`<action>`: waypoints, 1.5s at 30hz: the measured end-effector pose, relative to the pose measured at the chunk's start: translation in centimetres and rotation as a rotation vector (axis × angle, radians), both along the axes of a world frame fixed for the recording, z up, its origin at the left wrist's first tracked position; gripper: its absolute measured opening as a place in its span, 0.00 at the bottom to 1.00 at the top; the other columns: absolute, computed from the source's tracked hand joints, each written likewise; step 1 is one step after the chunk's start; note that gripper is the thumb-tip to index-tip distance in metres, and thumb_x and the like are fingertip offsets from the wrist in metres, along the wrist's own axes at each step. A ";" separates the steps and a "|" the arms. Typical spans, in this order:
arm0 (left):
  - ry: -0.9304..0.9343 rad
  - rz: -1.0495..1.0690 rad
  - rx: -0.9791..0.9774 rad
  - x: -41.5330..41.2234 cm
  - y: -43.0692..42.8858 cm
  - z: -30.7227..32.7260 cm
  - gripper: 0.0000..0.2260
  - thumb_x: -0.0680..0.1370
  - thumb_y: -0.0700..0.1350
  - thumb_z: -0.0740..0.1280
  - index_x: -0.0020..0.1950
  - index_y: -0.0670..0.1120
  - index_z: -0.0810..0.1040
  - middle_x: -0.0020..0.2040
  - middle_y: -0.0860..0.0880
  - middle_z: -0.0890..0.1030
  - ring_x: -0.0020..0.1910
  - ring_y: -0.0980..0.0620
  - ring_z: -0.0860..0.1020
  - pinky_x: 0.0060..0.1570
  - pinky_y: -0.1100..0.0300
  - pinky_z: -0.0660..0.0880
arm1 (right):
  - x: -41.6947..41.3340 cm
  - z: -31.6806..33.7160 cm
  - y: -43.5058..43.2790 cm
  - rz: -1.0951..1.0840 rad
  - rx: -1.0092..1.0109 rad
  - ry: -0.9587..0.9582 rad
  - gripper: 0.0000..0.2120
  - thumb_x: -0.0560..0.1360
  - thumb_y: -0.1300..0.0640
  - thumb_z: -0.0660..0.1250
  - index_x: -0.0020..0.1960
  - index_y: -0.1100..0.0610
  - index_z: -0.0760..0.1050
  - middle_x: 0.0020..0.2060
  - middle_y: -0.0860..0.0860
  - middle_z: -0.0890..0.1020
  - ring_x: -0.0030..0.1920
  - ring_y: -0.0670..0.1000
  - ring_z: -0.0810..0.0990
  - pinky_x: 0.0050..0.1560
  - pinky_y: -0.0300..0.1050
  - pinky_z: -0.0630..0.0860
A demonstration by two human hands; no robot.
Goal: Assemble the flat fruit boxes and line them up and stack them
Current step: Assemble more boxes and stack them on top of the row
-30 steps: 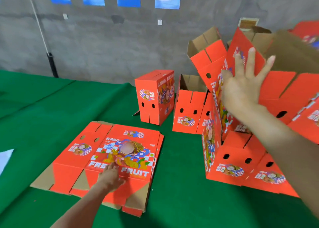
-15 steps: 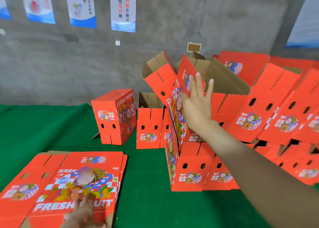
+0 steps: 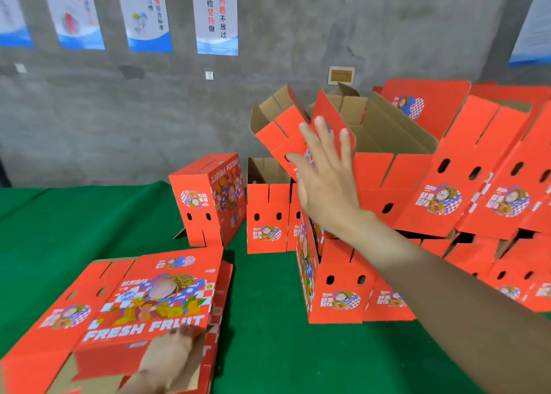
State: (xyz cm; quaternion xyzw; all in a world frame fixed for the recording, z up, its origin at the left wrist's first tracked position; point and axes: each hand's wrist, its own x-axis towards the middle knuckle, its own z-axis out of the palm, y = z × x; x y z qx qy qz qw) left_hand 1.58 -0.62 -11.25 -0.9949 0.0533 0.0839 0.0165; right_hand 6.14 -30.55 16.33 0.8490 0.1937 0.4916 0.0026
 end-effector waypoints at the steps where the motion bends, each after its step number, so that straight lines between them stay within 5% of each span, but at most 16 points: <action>1: -0.147 -0.040 -0.028 0.3 -0.9 1.8 0.16 0.83 0.56 0.48 0.60 0.53 0.72 0.57 0.54 0.78 0.55 0.54 0.79 0.53 0.59 0.74 | -0.2 -1.0 1.1 0.136 0.005 -0.005 0.16 0.67 0.70 0.67 0.54 0.64 0.79 0.68 0.65 0.70 0.71 0.68 0.63 0.71 0.62 0.52; 4: -0.267 -0.030 -0.017 0.8 -1.7 5.3 0.18 0.82 0.58 0.47 0.52 0.52 0.73 0.52 0.53 0.80 0.50 0.51 0.81 0.45 0.58 0.74 | -1.1 -5.1 5.1 0.376 -0.095 0.228 0.20 0.69 0.72 0.66 0.61 0.66 0.76 0.68 0.64 0.70 0.72 0.65 0.64 0.71 0.60 0.63; 8: -0.384 -0.019 0.035 -0.3 -0.2 7.9 0.19 0.81 0.58 0.47 0.55 0.52 0.73 0.51 0.49 0.81 0.49 0.46 0.81 0.44 0.55 0.76 | -1.2 -10.3 8.3 0.359 -0.193 0.685 0.28 0.78 0.67 0.57 0.76 0.55 0.58 0.78 0.53 0.52 0.78 0.51 0.43 0.76 0.48 0.47; 12: -0.422 -0.040 0.136 -0.9 0.1 11.4 0.13 0.82 0.55 0.53 0.58 0.53 0.73 0.52 0.48 0.82 0.50 0.45 0.81 0.41 0.56 0.70 | -0.8 -12.1 10.7 0.385 -0.188 0.803 0.33 0.77 0.66 0.60 0.78 0.52 0.50 0.78 0.49 0.48 0.77 0.48 0.41 0.75 0.44 0.45; 15: -0.522 -0.108 0.287 -2.1 -1.1 14.9 0.11 0.81 0.50 0.55 0.58 0.51 0.74 0.52 0.48 0.82 0.50 0.46 0.81 0.38 0.57 0.67 | -1.1 -12.6 12.4 0.444 -0.161 0.868 0.38 0.74 0.65 0.64 0.78 0.49 0.51 0.78 0.48 0.53 0.77 0.48 0.47 0.76 0.44 0.45; 17: -0.558 -0.196 0.290 -3.0 -2.0 16.7 0.14 0.82 0.52 0.53 0.58 0.51 0.76 0.52 0.49 0.82 0.50 0.45 0.80 0.40 0.57 0.69 | -1.7 -12.6 13.1 0.526 -0.037 0.879 0.31 0.72 0.65 0.65 0.72 0.48 0.64 0.72 0.50 0.68 0.72 0.50 0.64 0.71 0.44 0.60; 18: -0.567 -0.220 0.268 -3.5 -2.4 17.9 0.15 0.82 0.54 0.53 0.57 0.50 0.77 0.51 0.48 0.82 0.49 0.45 0.80 0.42 0.57 0.69 | -2.0 -12.5 13.3 0.574 0.074 0.871 0.22 0.72 0.66 0.65 0.63 0.48 0.74 0.62 0.51 0.78 0.62 0.50 0.74 0.60 0.44 0.70; 20: -0.661 -0.297 0.185 -4.7 -2.7 20.2 0.16 0.80 0.56 0.57 0.52 0.49 0.81 0.46 0.48 0.83 0.46 0.45 0.80 0.46 0.57 0.69 | -2.6 -12.3 12.9 0.642 0.280 0.884 0.15 0.72 0.68 0.64 0.39 0.48 0.77 0.40 0.51 0.83 0.41 0.50 0.79 0.37 0.43 0.69; 23: -0.966 -0.360 -0.140 -5.9 -1.9 22.4 0.06 0.71 0.45 0.73 0.45 0.45 0.84 0.45 0.44 0.84 0.46 0.45 0.82 0.55 0.49 0.74 | -3.6 -12.0 11.5 0.588 0.512 0.950 0.11 0.74 0.69 0.64 0.45 0.56 0.82 0.39 0.54 0.83 0.38 0.46 0.76 0.36 0.36 0.70; 25: -1.124 -0.237 -0.379 -6.3 -0.7 23.1 0.12 0.72 0.44 0.72 0.54 0.41 0.83 0.56 0.43 0.82 0.56 0.45 0.79 0.62 0.46 0.70 | -4.0 -11.9 10.3 0.638 0.760 0.981 0.09 0.74 0.68 0.67 0.44 0.56 0.82 0.34 0.47 0.84 0.33 0.41 0.77 0.32 0.30 0.69; 27: -1.185 -0.115 -0.626 -6.5 0.4 23.8 0.13 0.78 0.44 0.63 0.58 0.39 0.80 0.61 0.42 0.79 0.61 0.46 0.77 0.65 0.54 0.68 | -4.2 -11.5 8.5 0.647 0.934 0.945 0.08 0.73 0.65 0.70 0.38 0.54 0.81 0.27 0.43 0.80 0.26 0.39 0.75 0.30 0.29 0.70; 32: -1.104 0.187 -0.791 -6.2 0.9 23.1 0.14 0.77 0.33 0.65 0.62 0.35 0.76 0.64 0.39 0.76 0.65 0.41 0.73 0.65 0.48 0.67 | -4.9 -11.1 2.9 0.547 1.115 0.891 0.07 0.69 0.62 0.75 0.35 0.55 0.79 0.35 0.46 0.85 0.33 0.44 0.80 0.40 0.38 0.77; 36: -0.941 0.081 -0.676 -5.8 -2.3 22.4 0.25 0.72 0.33 0.71 0.68 0.36 0.71 0.71 0.38 0.68 0.72 0.41 0.65 0.70 0.54 0.59 | -6.5 -10.9 -2.2 0.517 1.207 0.939 0.07 0.68 0.65 0.75 0.38 0.54 0.81 0.35 0.46 0.85 0.38 0.48 0.83 0.48 0.47 0.78; 40: -0.867 -0.064 -0.389 -5.7 -6.4 23.0 0.32 0.68 0.41 0.76 0.70 0.42 0.70 0.75 0.44 0.64 0.76 0.41 0.57 0.71 0.38 0.49 | -8.9 -10.4 -8.8 0.543 1.269 0.926 0.08 0.68 0.68 0.74 0.44 0.59 0.82 0.42 0.55 0.86 0.44 0.55 0.84 0.52 0.51 0.78; 43: -0.859 -0.275 -0.223 -6.2 -10.5 23.9 0.15 0.65 0.44 0.79 0.49 0.42 0.82 0.56 0.43 0.80 0.63 0.39 0.75 0.63 0.28 0.55 | -10.8 -10.4 -14.3 0.544 1.318 0.953 0.11 0.66 0.67 0.74 0.47 0.62 0.81 0.43 0.57 0.86 0.44 0.55 0.85 0.50 0.52 0.78; 45: -0.844 -0.418 -0.230 -6.6 -13.3 24.2 0.09 0.68 0.47 0.74 0.42 0.43 0.81 0.45 0.46 0.80 0.49 0.41 0.80 0.57 0.36 0.68 | -12.2 -10.7 -17.7 0.530 1.324 0.956 0.14 0.62 0.63 0.75 0.48 0.61 0.81 0.44 0.57 0.86 0.46 0.55 0.85 0.51 0.52 0.77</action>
